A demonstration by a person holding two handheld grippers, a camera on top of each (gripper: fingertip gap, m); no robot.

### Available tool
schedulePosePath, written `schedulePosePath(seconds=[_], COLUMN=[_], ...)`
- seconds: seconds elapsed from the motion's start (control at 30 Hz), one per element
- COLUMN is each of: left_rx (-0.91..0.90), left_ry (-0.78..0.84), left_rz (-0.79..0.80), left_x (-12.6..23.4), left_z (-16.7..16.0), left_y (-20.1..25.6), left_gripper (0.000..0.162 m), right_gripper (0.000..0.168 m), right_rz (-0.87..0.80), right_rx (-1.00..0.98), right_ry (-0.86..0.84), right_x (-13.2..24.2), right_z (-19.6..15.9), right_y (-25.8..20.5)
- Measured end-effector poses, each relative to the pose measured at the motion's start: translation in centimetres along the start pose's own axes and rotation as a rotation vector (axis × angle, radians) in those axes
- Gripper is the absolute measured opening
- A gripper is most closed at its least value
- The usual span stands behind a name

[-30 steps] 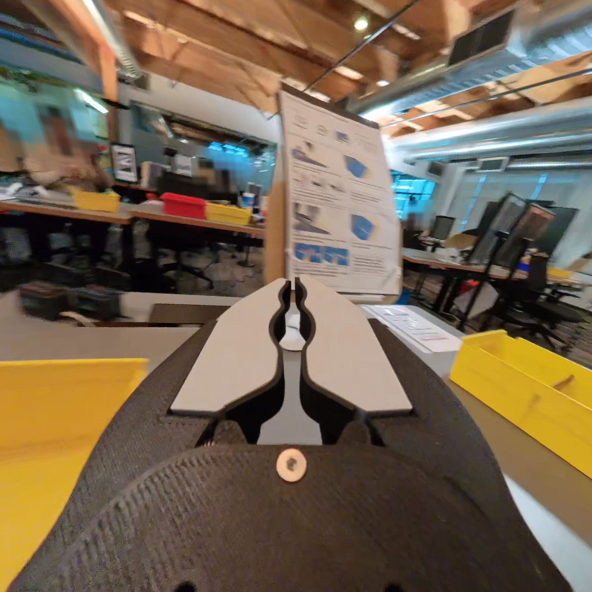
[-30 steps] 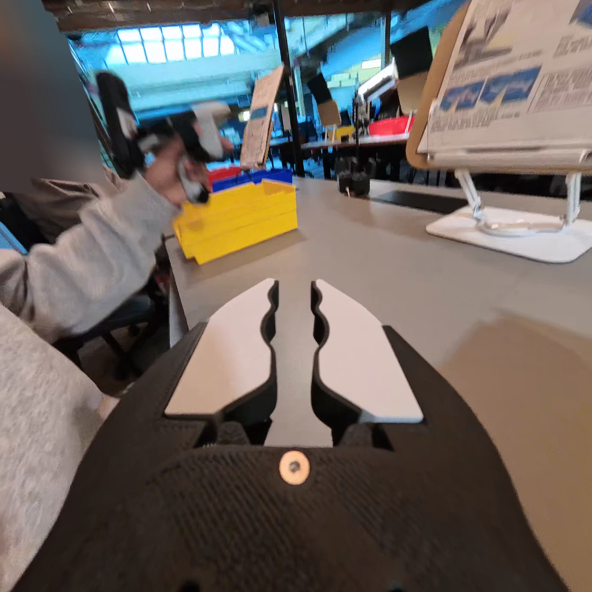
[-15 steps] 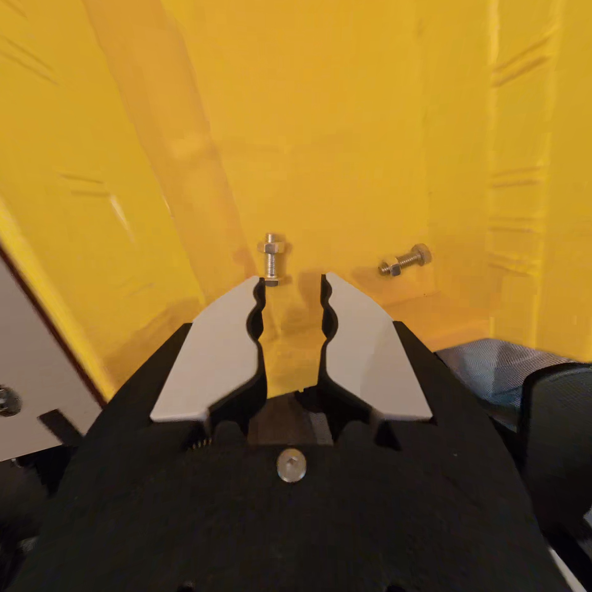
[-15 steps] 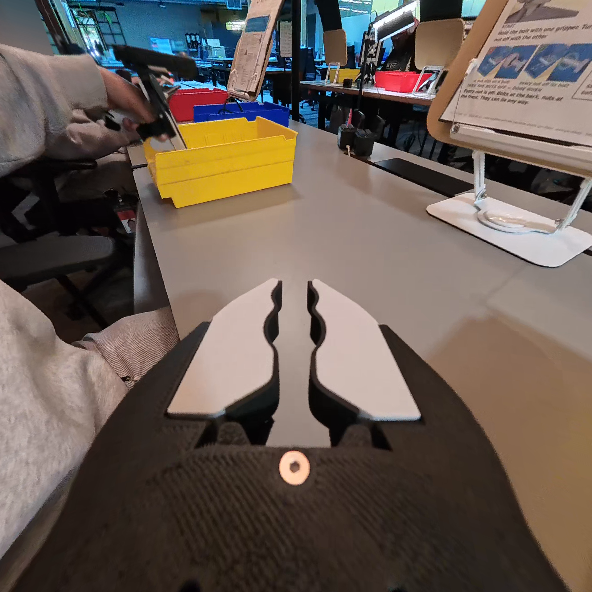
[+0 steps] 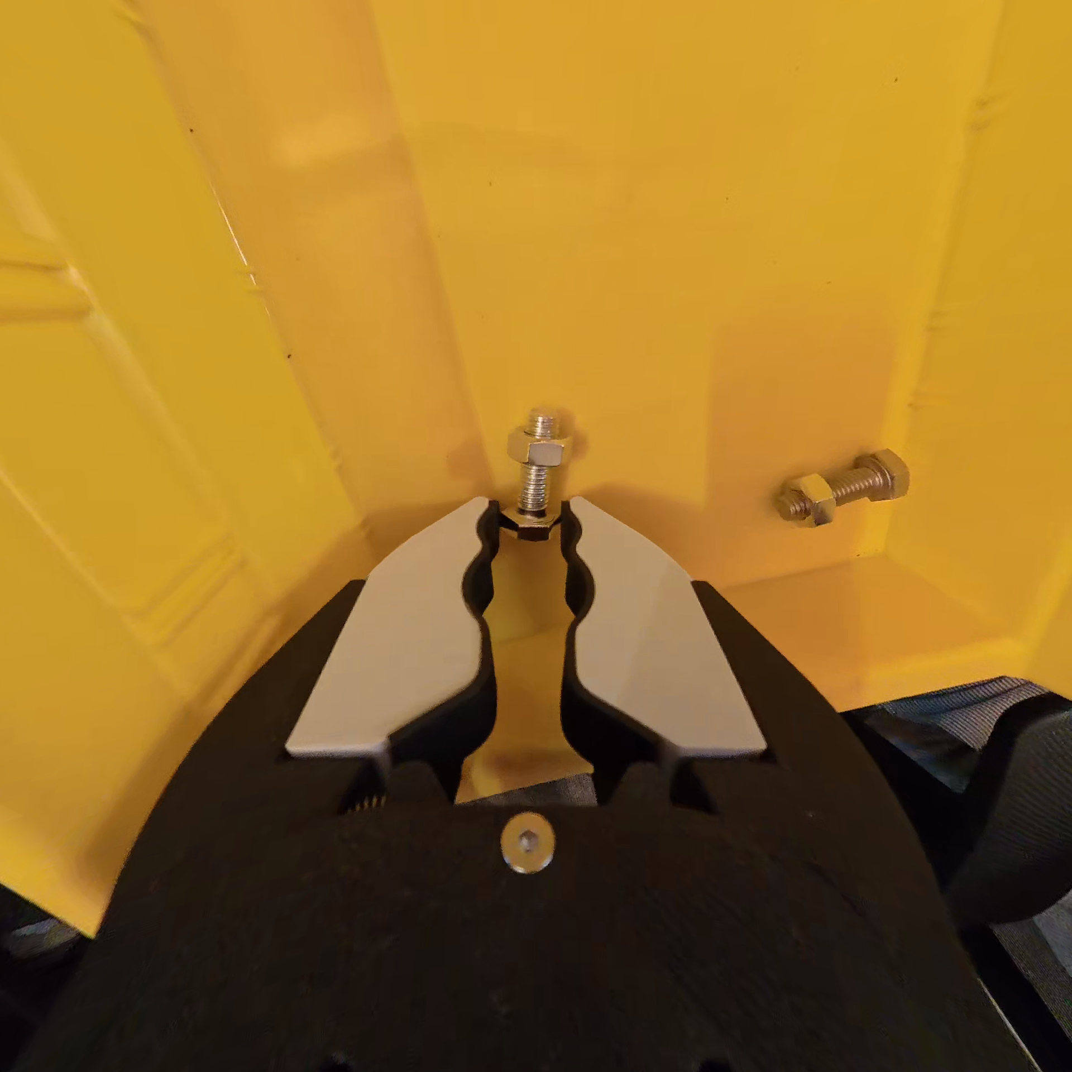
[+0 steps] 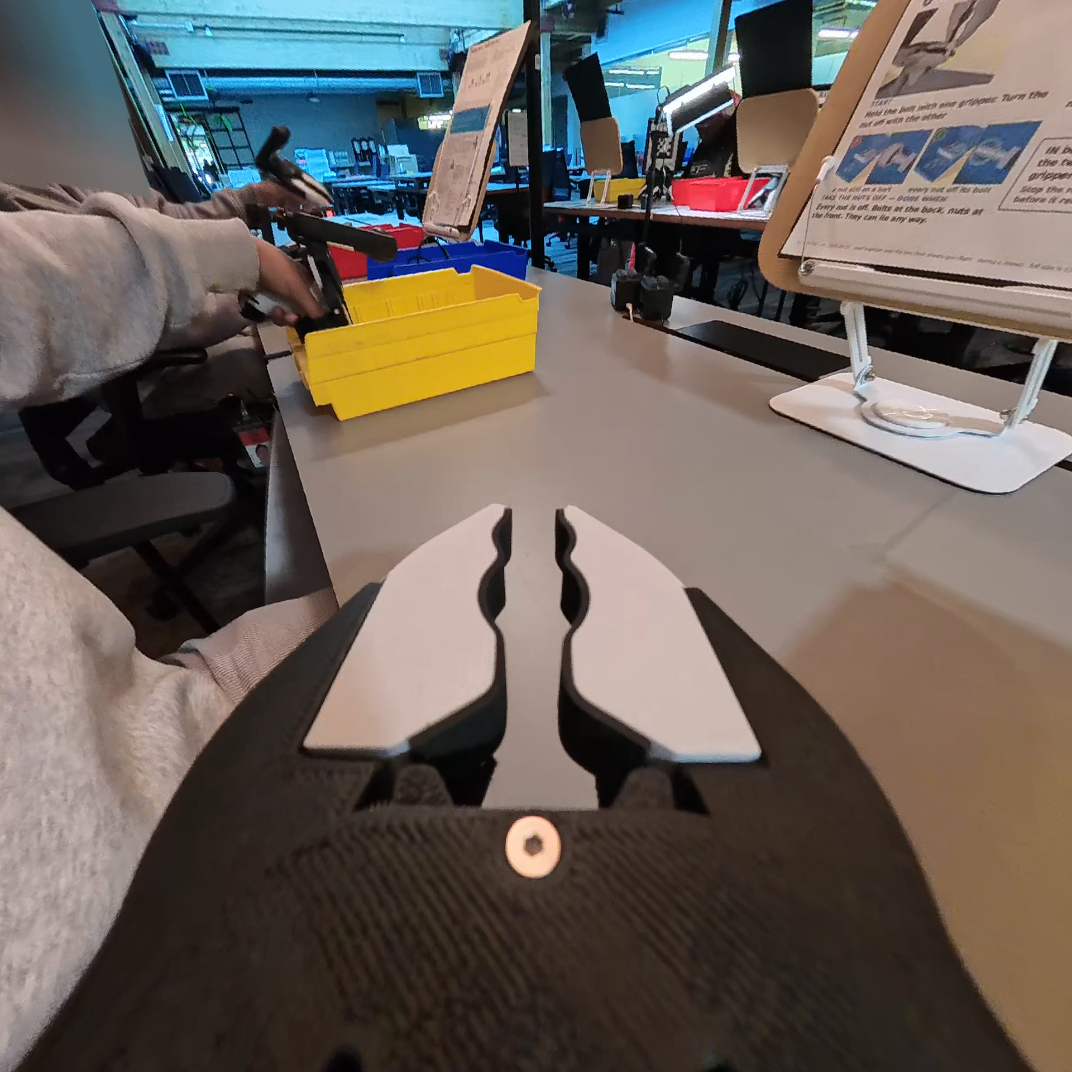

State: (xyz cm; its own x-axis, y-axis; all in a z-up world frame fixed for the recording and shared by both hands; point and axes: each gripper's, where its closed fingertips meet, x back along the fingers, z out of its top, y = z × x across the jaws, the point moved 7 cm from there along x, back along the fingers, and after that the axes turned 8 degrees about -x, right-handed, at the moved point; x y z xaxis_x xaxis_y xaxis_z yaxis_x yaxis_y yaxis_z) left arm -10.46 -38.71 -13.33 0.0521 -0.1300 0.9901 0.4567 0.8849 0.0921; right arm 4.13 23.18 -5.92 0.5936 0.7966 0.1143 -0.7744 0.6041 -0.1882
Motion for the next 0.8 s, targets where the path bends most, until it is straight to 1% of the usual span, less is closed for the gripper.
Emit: schedulePosePath(seconds=[0.1,0.2,0.27,0.37,0.43,0.5,0.6,0.63,0.7,0.77,0.8], left_rx=[0.001,0.036,0.054,0.03,-0.003,-0.067,-0.158,-0.197,-0.26,-0.281,-0.271], left_ry=[0.002,0.089,0.222,0.485,0.699,0.894,1.116,1.175,1.225,1.253,1.254], left_rz=[0.008,0.021,-0.014,-0.07,-0.111,-0.219,-0.382,-0.458,-0.602,-0.654,-0.706], left_x=[0.0,1.3,3.2,7.1,9.9,12.2,13.9,13.9,12.4,9.2,7.4], left_z=[-0.2,0.2,0.9,2.8,4.5,6.4,9.5,10.4,12.0,13.4,14.0], left_y=[-0.1,-0.1,0.8,3.8,6.9,11.2,18.5,21.2,26.3,30.5,32.4], left_gripper=[0.021,0.02,0.019,0.02,0.019,0.02,0.02,0.02,0.02,0.02,0.02], right_gripper=[0.014,0.014,0.013,0.013,0.014,0.014,0.014,0.014,0.013,0.014,0.014], right_rz=[-0.004,-0.005,-0.007,0.029,0.074,0.124,0.19,0.198,0.199,0.175,0.153], right_rx=[-0.022,-0.058,-0.096,-0.169,-0.195,-0.185,-0.145,-0.134,-0.14,-0.205,-0.247], right_ry=[0.013,0.035,0.057,0.095,0.084,0.056,0.061,0.077,0.139,0.227,0.26], right_x=[0.4,0.7,0.6,-0.2,-1.5,-3.2,-5.6,-6.2,-7.2,-7.3,-7.1], right_z=[0.1,0.0,-0.2,-0.4,-0.5,-0.4,1.2,2.0,3.1,3.2,2.7], right_y=[0.4,0.8,1.0,0.5,-0.2,-1.2,-2.5,-2.7,-2.7,-2.1,-1.7])
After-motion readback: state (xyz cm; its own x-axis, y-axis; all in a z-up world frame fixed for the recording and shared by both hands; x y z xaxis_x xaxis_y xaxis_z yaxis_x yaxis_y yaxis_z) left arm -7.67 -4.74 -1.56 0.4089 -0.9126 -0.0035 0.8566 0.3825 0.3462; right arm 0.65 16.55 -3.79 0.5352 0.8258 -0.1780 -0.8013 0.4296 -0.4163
